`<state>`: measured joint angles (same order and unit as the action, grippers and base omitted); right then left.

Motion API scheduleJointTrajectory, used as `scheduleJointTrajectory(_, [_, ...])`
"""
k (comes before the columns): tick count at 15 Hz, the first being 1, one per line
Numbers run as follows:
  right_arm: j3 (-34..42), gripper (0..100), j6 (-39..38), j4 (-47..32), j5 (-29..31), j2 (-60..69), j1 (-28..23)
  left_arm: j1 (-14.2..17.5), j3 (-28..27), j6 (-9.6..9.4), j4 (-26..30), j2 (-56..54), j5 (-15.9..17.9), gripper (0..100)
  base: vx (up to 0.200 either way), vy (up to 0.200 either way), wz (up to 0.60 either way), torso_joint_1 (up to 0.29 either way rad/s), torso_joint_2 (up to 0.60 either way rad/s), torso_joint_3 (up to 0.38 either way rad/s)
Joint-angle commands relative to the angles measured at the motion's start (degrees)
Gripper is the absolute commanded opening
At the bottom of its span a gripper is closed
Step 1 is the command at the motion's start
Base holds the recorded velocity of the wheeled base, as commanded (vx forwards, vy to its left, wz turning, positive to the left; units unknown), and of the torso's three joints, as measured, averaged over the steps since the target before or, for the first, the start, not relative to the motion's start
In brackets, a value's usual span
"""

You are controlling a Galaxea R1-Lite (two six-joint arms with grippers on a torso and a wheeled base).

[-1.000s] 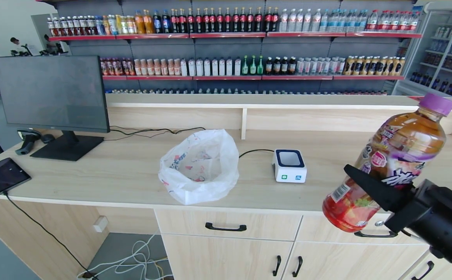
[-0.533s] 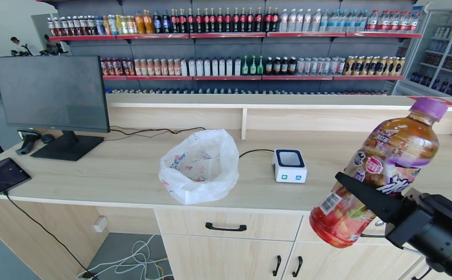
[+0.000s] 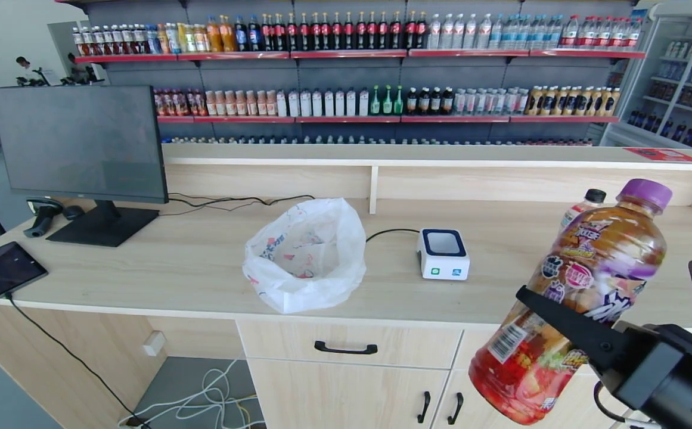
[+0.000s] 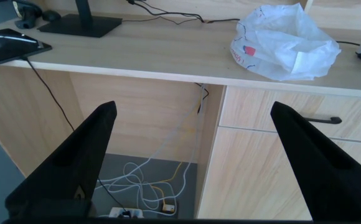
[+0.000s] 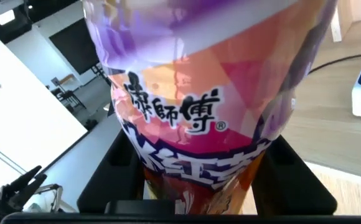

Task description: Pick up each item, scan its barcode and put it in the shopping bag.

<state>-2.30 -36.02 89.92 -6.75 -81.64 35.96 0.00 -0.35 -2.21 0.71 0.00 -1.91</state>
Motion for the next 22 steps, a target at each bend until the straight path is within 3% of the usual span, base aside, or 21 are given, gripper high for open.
scheduleJointTrajectory(1, [0.6,0,-1.2,0.1,0.0,1.5,2.2,0.0,0.0,0.01,0.0,0.0,0.0,100,0.000,0.000,0.00,0.000,0.00,0.000])
scheduleJointTrajectory(5, [-0.9,0,-5.9,0.1,-0.4,3.0,10.5,0.0,0.0,0.01,0.0,0.0,0.0,100,0.000,0.000,0.00,0.000,0.00,0.000])
scheduleJointTrajectory(13, [-3.9,0,-12.3,0.1,-0.4,2.3,14.2,0.0,0.0,0.01,0.0,0.0,0.0,100,0.000,0.000,0.00,0.000,0.00,0.000])
scheduleJointTrajectory(14, [-5.5,0,-16.5,0.1,-0.4,2.5,15.2,0.0,0.0,0.01,0.0,0.0,0.0,100,0.000,0.000,0.00,0.000,0.00,0.000])
scheduleJointTrajectory(20, [-8.1,0,-21.5,0.1,-0.4,2.6,15.5,0.0,0.0,-0.08,0.0,0.0,0.0,100,0.000,0.000,0.00,0.000,0.00,0.000])
scheduleJointTrajectory(22, [-8.7,0,-23.7,0.1,-0.4,4.4,18.6,0.0,0.0,0.01,0.0,0.0,0.0,100,0.000,0.000,0.00,0.000,0.00,0.000])
